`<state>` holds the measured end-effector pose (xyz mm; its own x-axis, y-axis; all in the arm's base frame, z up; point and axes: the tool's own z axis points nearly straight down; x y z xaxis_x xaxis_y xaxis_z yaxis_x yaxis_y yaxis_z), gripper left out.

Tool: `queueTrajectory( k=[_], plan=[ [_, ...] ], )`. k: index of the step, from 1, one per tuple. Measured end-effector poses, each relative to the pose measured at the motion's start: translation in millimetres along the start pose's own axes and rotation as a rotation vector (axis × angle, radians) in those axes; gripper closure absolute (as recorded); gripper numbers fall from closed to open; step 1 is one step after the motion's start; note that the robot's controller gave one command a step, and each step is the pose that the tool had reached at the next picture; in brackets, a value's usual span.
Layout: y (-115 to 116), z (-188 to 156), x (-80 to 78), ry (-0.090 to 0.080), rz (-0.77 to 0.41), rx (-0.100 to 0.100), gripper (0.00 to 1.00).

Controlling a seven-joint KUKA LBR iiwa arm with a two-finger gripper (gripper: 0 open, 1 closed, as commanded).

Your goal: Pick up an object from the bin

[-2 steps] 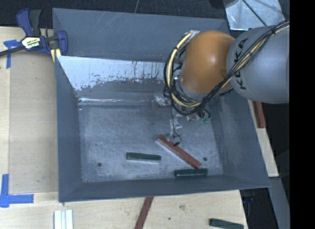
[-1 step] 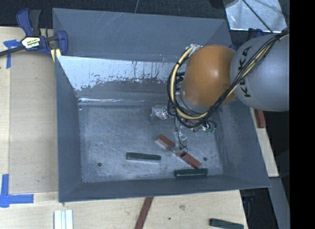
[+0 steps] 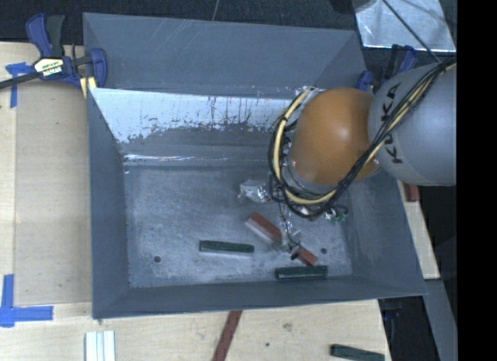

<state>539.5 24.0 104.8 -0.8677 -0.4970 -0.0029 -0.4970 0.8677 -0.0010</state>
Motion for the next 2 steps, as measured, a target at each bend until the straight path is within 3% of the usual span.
queueTrajectory(
  k=[1,2],
  plan=[
    [-0.1,34.2,-5.4,0.0,0.02,-0.001,1.0],
    [-0.3,34.6,-4.9,0.001,0.021,-0.001,0.0]
  ],
)
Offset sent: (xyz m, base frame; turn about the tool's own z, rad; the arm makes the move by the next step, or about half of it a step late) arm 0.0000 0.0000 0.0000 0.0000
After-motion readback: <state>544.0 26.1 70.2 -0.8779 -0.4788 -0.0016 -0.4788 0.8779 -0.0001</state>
